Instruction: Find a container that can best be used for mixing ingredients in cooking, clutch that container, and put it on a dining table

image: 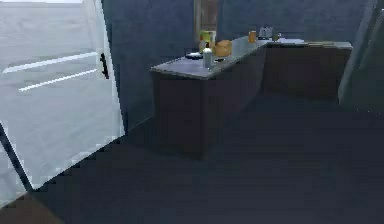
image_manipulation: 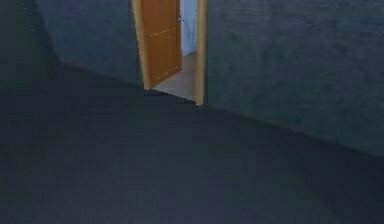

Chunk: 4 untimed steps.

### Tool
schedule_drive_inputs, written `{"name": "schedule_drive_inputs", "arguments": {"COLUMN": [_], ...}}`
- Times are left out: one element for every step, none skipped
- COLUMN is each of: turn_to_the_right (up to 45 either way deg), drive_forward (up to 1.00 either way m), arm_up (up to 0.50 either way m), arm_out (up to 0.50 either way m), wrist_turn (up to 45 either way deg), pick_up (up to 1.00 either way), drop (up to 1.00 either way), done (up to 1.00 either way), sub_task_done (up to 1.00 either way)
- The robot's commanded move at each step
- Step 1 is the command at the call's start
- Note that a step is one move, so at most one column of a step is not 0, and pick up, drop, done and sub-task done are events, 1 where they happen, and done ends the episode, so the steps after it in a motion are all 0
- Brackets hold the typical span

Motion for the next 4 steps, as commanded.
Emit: {"name": "schedule_drive_inputs", "arguments": {"turn_to_the_right": [45.0,42.0,0.0,0.0], "drive_forward": [0.0,0.0,1.0,1.0], "arm_up": [0.0,0.0,0.0,0.0], "arm_out": [0.0,0.0,0.0,0.0], "wrist_turn": [0.0,0.0,0.0,0.0], "pick_up": [0.0,0.0,0.0,0.0], "drop": [0.0,0.0,0.0,0.0], "done": [0.0,0.0,0.0,0.0], "sub_task_done": [0.0,0.0,0.0,0.0]}}
